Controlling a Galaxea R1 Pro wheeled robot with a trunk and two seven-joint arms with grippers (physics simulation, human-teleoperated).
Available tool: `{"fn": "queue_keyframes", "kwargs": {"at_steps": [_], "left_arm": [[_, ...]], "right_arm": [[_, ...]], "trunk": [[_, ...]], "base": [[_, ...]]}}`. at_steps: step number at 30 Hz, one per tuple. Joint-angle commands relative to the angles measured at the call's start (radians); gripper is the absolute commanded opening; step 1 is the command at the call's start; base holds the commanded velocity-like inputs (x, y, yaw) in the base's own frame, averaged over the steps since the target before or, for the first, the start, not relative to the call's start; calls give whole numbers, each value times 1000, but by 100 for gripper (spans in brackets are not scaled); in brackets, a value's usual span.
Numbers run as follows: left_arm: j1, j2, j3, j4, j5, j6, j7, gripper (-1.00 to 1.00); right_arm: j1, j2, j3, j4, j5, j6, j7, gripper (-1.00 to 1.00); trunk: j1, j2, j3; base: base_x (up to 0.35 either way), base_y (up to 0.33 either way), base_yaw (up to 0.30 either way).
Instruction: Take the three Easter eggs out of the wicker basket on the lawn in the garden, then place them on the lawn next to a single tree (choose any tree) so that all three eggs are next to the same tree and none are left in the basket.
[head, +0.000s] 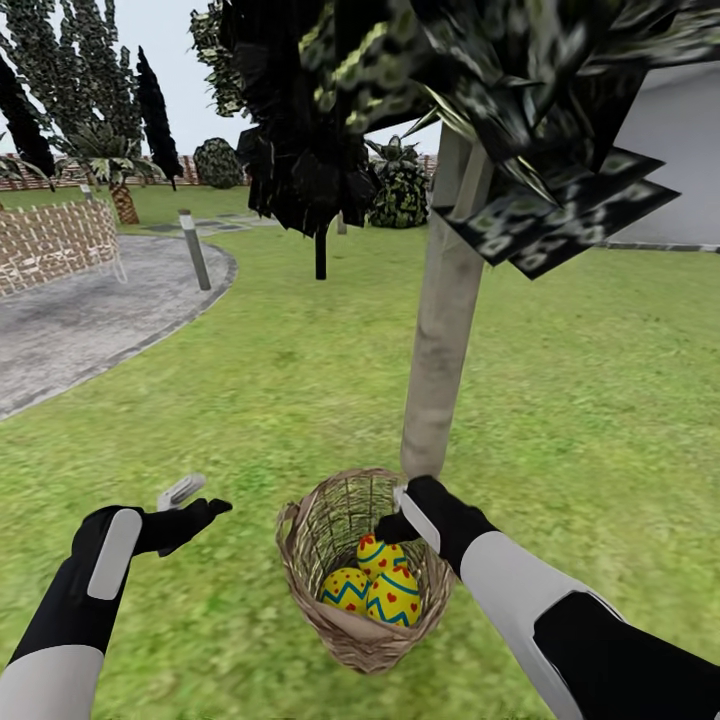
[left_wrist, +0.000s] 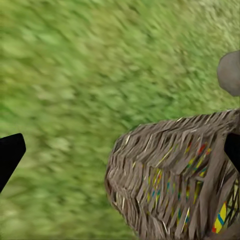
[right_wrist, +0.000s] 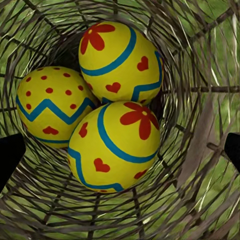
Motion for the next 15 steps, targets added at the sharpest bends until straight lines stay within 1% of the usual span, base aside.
{"fn": "queue_keyframes", "kwargs": {"at_steps": [1,2,6,15], "left_arm": [[-1,0,1,-1,11,4,9,100],[0,0,2,-1,11,4,9,100],[0,0,11,-1,11,4,9,100],[0,0,14,-1,10,4,9,100]], "right_arm": [[-1,-1,7,-1,-15,3,-8,100],[-1,-1,7,-1,-20,3,-8,100],[-1,-1,7,-1,-44,3,-8,100],[-1,-2,7,-1,-53,3,-8,100]], "trunk": [[4,-8,-6],[8,-15,-11],[10,-16,-32],[14,-18,-82]], "base": [[0,0,0],[0,0,0],[0,0,0],[0,0,0]]}}
